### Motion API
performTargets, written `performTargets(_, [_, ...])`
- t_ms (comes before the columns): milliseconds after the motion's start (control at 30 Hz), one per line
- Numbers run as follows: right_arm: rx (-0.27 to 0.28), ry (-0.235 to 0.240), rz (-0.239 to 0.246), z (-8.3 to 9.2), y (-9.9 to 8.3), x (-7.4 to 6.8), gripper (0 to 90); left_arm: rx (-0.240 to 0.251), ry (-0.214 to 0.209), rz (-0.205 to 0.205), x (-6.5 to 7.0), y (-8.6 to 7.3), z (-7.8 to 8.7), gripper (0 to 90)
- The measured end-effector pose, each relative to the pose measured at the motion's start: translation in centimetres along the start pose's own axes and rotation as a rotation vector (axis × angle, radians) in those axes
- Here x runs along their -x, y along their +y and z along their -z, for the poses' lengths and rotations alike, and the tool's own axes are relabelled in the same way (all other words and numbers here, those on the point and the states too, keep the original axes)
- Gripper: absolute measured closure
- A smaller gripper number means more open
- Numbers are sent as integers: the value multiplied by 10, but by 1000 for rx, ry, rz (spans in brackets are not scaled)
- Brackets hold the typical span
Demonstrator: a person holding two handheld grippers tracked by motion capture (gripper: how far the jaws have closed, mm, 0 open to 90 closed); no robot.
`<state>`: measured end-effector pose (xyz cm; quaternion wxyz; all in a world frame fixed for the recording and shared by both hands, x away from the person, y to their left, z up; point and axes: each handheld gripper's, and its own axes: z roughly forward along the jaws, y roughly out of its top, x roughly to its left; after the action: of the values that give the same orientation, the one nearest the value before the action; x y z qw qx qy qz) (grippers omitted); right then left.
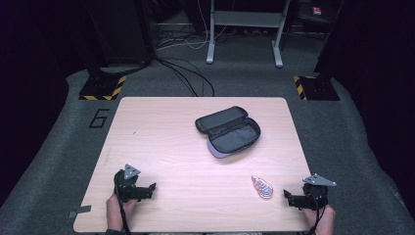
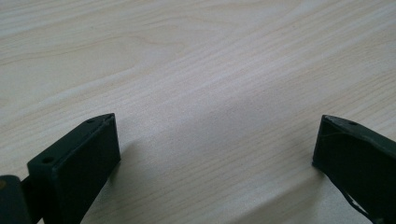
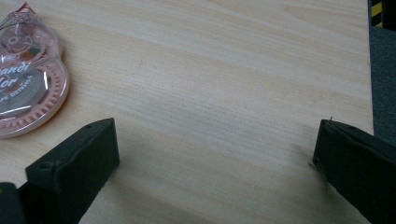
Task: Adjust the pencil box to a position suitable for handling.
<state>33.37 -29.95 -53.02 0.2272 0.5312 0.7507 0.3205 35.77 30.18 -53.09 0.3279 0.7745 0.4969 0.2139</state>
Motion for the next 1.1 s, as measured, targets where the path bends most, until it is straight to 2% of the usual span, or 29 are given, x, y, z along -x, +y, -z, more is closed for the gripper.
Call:
performTargets(267, [-5, 1, 17, -1, 1, 1, 0, -5, 0, -1, 0, 0, 0, 6])
performTargets(333, [-10, 5, -2, 0, 1, 0, 0, -5, 0, -1, 0, 1, 0, 6])
performTargets(433, [-10, 4, -4, 0, 1, 0, 0, -5, 0, -1, 0, 1, 0, 6])
performTargets(467, [-6, 2, 11, -1, 1, 1, 0, -5, 0, -2, 0, 1, 0, 6])
performTargets(700, [5, -7, 4, 0, 0, -2, 0, -5, -1, -2, 0, 1, 0, 6])
performTargets(800, [1, 13, 18, 1, 1, -1, 0, -5, 0, -1, 0, 1, 0, 7])
performTargets(933, [29, 60, -7, 6, 1, -6, 0, -4, -1, -1, 0, 1, 0, 7])
performTargets(967, [25, 67, 6, 7, 2, -8, 0, -5, -1, -1, 0, 1, 0, 7])
performTargets(1000, [59, 88, 23, 10, 4, -16, 1, -5, -1, -1, 0, 1, 0, 7])
performTargets(1033, [59, 88, 23, 10, 4, -16, 1, -5, -1, -1, 0, 1, 0, 7])
performTargets(1067, [68, 106, 54, 13, 8, -26, 6, -4, -1, -1, 0, 1, 0, 7])
performTargets(1100, [68, 106, 54, 13, 8, -26, 6, -4, -1, -1, 0, 1, 0, 7])
